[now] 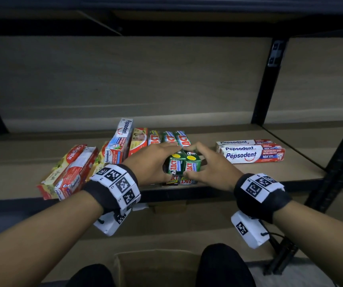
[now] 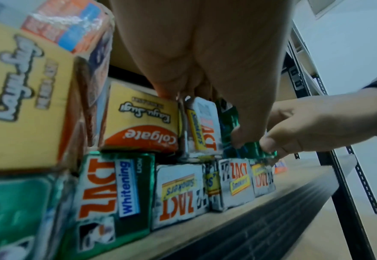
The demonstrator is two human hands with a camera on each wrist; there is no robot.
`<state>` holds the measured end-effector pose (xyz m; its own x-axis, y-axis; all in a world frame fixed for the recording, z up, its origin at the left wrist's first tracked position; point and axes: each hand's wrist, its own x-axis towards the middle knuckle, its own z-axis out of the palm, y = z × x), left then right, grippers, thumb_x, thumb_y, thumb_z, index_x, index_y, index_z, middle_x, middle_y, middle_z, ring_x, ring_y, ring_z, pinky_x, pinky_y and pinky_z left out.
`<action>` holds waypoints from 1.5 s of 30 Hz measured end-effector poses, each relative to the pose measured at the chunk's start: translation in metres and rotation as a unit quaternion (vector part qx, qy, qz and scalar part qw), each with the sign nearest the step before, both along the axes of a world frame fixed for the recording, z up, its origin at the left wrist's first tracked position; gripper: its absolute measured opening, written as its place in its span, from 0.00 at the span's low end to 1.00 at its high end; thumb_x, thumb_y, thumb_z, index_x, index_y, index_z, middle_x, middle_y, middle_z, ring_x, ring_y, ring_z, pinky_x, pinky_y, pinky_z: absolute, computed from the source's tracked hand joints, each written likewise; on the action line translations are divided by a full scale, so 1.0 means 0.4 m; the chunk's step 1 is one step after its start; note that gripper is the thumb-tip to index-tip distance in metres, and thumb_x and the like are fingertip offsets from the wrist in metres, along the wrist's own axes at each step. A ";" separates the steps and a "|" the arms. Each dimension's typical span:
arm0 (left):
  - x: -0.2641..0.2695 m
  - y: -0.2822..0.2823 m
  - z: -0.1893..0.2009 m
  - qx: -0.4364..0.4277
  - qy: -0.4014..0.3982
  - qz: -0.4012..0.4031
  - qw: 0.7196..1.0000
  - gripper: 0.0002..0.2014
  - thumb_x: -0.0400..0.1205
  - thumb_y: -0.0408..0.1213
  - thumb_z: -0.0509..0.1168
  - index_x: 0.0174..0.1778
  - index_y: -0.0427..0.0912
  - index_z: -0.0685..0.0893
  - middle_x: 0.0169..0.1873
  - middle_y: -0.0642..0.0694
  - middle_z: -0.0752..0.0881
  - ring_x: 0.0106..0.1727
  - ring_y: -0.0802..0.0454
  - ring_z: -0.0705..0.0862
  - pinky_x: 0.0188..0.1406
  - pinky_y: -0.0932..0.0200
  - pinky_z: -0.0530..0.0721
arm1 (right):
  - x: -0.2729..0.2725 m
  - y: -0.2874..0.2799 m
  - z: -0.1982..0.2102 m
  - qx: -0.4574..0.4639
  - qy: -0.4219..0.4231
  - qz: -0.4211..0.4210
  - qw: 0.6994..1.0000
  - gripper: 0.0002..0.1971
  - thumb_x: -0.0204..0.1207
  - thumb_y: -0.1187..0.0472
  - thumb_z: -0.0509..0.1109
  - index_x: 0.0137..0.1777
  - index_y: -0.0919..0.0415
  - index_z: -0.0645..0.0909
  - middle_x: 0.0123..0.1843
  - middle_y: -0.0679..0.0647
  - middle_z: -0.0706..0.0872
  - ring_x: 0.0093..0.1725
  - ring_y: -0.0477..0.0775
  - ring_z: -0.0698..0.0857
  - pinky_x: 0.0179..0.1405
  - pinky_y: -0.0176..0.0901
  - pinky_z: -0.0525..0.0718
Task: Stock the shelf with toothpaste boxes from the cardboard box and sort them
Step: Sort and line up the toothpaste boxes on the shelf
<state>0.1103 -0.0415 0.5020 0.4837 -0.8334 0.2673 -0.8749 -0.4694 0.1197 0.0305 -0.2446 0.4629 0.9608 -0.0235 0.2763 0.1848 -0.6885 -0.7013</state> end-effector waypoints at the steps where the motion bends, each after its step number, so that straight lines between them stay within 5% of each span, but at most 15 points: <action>1: -0.001 0.001 0.002 -0.026 0.006 0.000 1.000 0.41 0.73 0.41 0.77 0.82 0.48 0.69 0.78 0.50 0.74 0.76 0.55 0.73 0.74 0.62 0.71 | -0.003 -0.002 -0.001 0.004 -0.002 -0.004 1.000 0.28 0.67 0.56 0.81 0.62 0.36 0.74 0.55 0.45 0.89 0.47 0.43 0.92 0.50 0.51 0.91; 6: -0.002 -0.002 0.019 -0.127 0.019 -0.011 0.992 0.32 0.71 0.34 0.77 0.72 0.51 0.78 0.68 0.54 0.81 0.65 0.59 0.79 0.64 0.62 0.79 | -0.015 0.002 -0.003 0.021 -0.033 -0.039 0.998 0.28 0.67 0.66 0.81 0.63 0.43 0.76 0.56 0.45 0.88 0.48 0.40 0.90 0.51 0.47 0.90; 13: 0.000 -0.001 0.007 -0.162 -0.003 -0.012 0.987 0.25 0.71 0.32 0.78 0.62 0.51 0.78 0.59 0.56 0.81 0.57 0.59 0.82 0.55 0.53 0.85 | -0.025 0.029 -0.010 0.059 -0.119 -0.099 0.986 0.19 0.66 0.63 0.85 0.56 0.51 0.85 0.50 0.38 0.87 0.47 0.24 0.84 0.39 0.16 0.76; 18: 0.005 0.000 0.015 -0.195 -0.007 -0.015 0.981 0.23 0.70 0.32 0.78 0.58 0.50 0.79 0.57 0.55 0.81 0.57 0.58 0.82 0.53 0.52 0.87 | -0.020 0.044 0.012 0.090 -0.172 -0.139 0.971 0.16 0.65 0.60 0.86 0.50 0.50 0.86 0.47 0.44 0.92 0.44 0.36 0.90 0.44 0.33 0.88; 21: 0.003 0.001 0.023 -0.214 -0.001 -0.020 0.977 0.23 0.70 0.30 0.78 0.57 0.51 0.80 0.57 0.54 0.82 0.57 0.57 0.82 0.51 0.52 0.88 | -0.026 0.059 0.025 0.080 -0.189 -0.142 0.968 0.15 0.65 0.60 0.86 0.49 0.53 0.86 0.47 0.45 0.92 0.43 0.36 0.90 0.41 0.31 0.87; 27: -0.006 0.010 0.053 -0.236 -0.031 -0.022 0.971 0.21 0.71 0.31 0.77 0.57 0.48 0.80 0.56 0.53 0.81 0.57 0.56 0.81 0.54 0.51 0.85 | -0.040 0.079 0.072 0.051 -0.228 -0.149 0.961 0.15 0.64 0.58 0.87 0.48 0.52 0.86 0.50 0.43 0.91 0.50 0.40 0.89 0.51 0.44 0.88; 41: 0.017 0.199 0.160 -0.252 -0.082 0.010 0.964 0.21 0.71 0.33 0.80 0.55 0.47 0.80 0.55 0.51 0.81 0.57 0.54 0.82 0.54 0.47 0.83 | 0.009 0.239 0.195 0.021 -0.244 -0.103 0.964 0.16 0.63 0.51 0.86 0.49 0.47 0.86 0.52 0.39 0.90 0.52 0.40 0.87 0.51 0.44 0.87; 45: 0.035 0.297 0.171 -0.241 -0.089 0.028 0.966 0.19 0.72 0.34 0.79 0.55 0.47 0.80 0.54 0.54 0.80 0.56 0.59 0.80 0.50 0.66 0.79 | 0.050 0.323 0.202 0.037 -0.232 -0.066 0.970 0.16 0.64 0.52 0.86 0.49 0.47 0.84 0.53 0.42 0.89 0.52 0.42 0.87 0.48 0.49 0.89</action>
